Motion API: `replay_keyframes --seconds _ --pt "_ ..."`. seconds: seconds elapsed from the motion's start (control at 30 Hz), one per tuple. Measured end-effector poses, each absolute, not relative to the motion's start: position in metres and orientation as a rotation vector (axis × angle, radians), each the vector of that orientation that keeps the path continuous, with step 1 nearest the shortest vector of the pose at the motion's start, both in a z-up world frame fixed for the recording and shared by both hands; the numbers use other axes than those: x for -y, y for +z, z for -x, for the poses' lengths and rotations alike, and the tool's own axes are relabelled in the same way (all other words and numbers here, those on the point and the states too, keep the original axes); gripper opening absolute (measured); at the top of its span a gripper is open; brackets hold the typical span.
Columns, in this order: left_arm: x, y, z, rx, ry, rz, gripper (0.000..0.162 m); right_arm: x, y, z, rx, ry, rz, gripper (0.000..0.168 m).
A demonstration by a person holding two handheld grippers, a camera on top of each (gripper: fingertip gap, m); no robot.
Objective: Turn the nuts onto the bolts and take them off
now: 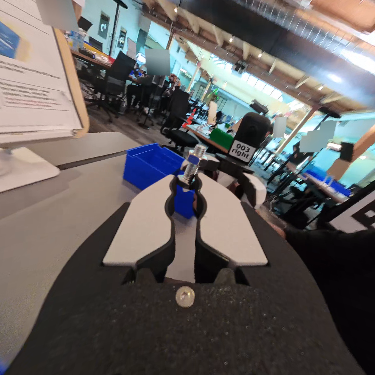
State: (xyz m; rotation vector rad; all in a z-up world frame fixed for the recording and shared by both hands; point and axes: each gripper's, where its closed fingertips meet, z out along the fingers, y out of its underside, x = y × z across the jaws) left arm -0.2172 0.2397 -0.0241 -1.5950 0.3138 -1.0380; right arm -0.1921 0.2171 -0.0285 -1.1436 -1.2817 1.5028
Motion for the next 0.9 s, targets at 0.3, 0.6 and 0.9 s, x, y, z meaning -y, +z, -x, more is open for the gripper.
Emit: replay_keyframes --seconds 0.3,0.6,0.9 --pt "-0.227 -0.039 0.19 -0.302 -1.162 1.608 0.015 -0.192 -0.023 0.182 1.353 1.443 1.049 0.084" --pt "-0.232 -0.05 0.175 -0.371 -1.189 1.62 0.015 -0.191 -0.03 0.191 1.358 1.46 1.119 0.096" --pt "-0.233 -0.05 0.161 -0.437 -1.192 1.631 0.015 -0.212 -0.024 0.185 1.311 1.455 1.113 0.09"
